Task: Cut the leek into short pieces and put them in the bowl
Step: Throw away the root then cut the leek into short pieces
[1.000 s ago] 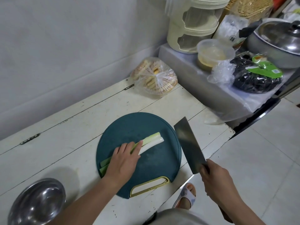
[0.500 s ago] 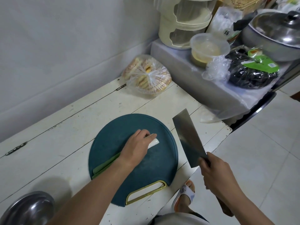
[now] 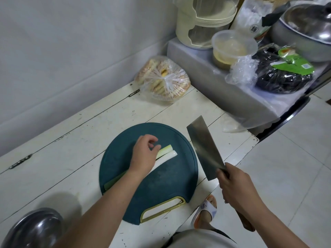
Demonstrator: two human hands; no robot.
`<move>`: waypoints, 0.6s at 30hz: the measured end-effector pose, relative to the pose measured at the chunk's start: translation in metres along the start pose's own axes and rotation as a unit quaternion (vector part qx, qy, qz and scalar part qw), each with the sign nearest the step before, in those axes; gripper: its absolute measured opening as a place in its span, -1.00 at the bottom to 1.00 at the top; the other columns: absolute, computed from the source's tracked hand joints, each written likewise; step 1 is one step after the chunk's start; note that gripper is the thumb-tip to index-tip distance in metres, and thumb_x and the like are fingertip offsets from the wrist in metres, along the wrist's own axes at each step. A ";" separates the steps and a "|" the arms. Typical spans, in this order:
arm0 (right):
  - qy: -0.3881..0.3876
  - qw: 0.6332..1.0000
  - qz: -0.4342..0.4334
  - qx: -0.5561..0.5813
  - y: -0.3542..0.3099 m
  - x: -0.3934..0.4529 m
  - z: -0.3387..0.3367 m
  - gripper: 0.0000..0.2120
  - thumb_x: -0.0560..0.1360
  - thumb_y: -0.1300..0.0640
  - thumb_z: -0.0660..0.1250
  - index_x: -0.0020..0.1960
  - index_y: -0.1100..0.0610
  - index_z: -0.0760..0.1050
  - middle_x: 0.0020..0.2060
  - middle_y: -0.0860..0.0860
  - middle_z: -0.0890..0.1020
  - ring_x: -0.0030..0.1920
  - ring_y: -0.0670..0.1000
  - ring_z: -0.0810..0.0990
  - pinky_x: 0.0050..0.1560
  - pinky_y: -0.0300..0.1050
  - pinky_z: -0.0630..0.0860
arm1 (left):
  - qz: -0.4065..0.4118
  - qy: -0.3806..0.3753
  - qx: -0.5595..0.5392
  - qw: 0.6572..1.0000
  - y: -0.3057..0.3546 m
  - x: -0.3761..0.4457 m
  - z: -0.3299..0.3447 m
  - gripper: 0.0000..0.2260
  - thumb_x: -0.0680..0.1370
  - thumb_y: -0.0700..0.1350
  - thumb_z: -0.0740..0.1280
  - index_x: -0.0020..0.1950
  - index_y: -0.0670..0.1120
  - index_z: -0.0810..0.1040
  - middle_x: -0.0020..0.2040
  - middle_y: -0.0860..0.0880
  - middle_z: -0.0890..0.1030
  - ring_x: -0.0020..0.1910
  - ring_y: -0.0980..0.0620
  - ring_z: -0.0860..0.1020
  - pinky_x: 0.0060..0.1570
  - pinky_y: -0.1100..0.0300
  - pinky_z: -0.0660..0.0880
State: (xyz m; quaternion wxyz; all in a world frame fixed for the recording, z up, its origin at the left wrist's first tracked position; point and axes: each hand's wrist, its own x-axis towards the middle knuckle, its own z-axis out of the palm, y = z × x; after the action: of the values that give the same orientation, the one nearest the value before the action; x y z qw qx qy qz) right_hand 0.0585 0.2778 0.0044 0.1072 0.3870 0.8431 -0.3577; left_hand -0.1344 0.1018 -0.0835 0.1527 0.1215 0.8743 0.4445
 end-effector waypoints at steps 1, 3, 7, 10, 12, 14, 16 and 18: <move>0.004 1.000 0.001 -0.001 0.000 0.000 -0.001 -0.77 0.65 0.14 0.16 -0.16 0.10 0.48 -0.39 0.04 0.55 -0.39 0.17 0.63 -0.28 0.06 0.60 | -0.027 0.034 -0.035 0.998 0.004 -0.003 -0.007 -0.98 0.54 -0.11 0.42 -0.08 -0.01 0.61 -0.11 0.07 0.62 -0.13 0.11 0.59 -0.09 0.20 0.51; 0.012 1.000 0.006 -0.004 0.000 0.001 -0.002 -0.72 0.63 0.15 0.16 -0.25 0.04 0.41 -0.42 0.06 0.55 -0.39 0.21 0.63 -0.29 0.11 0.60 | -0.112 0.079 -0.116 0.984 0.009 -0.012 -0.022 -0.72 0.58 0.04 0.33 -0.25 -0.08 0.58 -0.29 0.02 0.63 -0.27 0.03 0.58 -0.18 0.15 0.50; 0.015 1.000 0.010 0.004 0.001 0.002 0.001 -0.70 0.63 0.15 0.16 -0.28 0.06 0.38 -0.43 0.11 0.54 -0.38 0.26 0.63 -0.30 0.17 0.60 | -0.301 0.155 -0.435 0.834 0.005 -0.022 -0.044 -0.57 0.65 0.11 0.21 -0.35 -0.08 0.32 -0.46 -0.03 0.27 -0.48 0.01 0.24 -0.35 0.12 0.35; -0.002 0.999 0.010 0.031 0.001 0.003 0.004 -0.72 0.63 0.15 0.16 -0.25 0.11 0.43 -0.42 0.11 0.55 -0.41 0.22 0.61 -0.32 0.13 0.59 | -0.288 0.149 -0.549 0.771 -0.004 -0.024 -0.050 -0.84 0.68 -0.16 0.21 -0.06 -0.16 0.49 -0.32 -0.05 0.38 -0.42 0.05 0.38 -0.29 0.16 0.45; -0.018 0.997 0.017 0.071 0.000 0.002 0.004 -0.71 0.64 0.16 0.17 -0.25 0.11 0.44 -0.44 0.10 0.55 -0.48 0.13 0.54 -0.46 -0.03 0.53 | -0.242 0.122 -0.564 0.780 -0.008 -0.028 -0.050 -0.83 0.63 -0.34 0.23 0.20 -0.21 0.50 -0.08 -0.12 0.59 -0.16 -0.01 0.63 -0.07 0.14 0.56; -0.039 0.990 0.036 0.131 0.000 0.000 0.003 -0.71 0.63 0.17 0.18 -0.26 0.13 0.44 -0.45 0.14 0.54 -0.52 0.08 0.48 -0.48 -0.18 0.47 | -0.228 0.095 -0.574 0.781 -0.006 -0.034 -0.049 -0.71 0.59 -0.40 0.27 0.27 -0.20 0.51 0.11 -0.16 0.64 0.03 -0.04 0.68 0.02 0.15 0.58; -0.069 0.971 0.066 0.217 0.001 -0.003 0.000 -0.71 0.64 0.15 0.19 -0.23 0.20 0.45 -0.47 0.16 0.51 -0.50 0.11 0.46 -0.44 -0.09 0.49 | -0.241 0.080 -0.580 0.774 0.001 -0.043 -0.045 -0.74 0.57 -0.37 0.33 0.24 -0.20 0.53 0.10 -0.18 0.65 -0.03 0.00 0.69 -0.04 0.19 0.60; -0.091 0.948 0.087 0.292 0.004 -0.005 -0.003 -0.72 0.64 0.14 0.21 -0.20 0.24 0.44 -0.47 0.14 0.48 -0.50 0.12 0.42 -0.39 0.00 0.47 | -0.280 0.083 -0.560 0.775 0.011 -0.050 -0.039 -0.85 0.58 -0.25 0.37 0.13 -0.22 0.57 -0.05 -0.14 0.66 -0.27 0.07 0.63 -0.24 0.23 0.58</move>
State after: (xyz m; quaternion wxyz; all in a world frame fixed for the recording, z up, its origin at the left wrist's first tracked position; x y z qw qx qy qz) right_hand 0.0653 0.2786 0.0069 0.0968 0.4387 0.6513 -0.6115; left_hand -0.1015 0.0617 -0.0452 0.2381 -0.2730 0.4755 0.8017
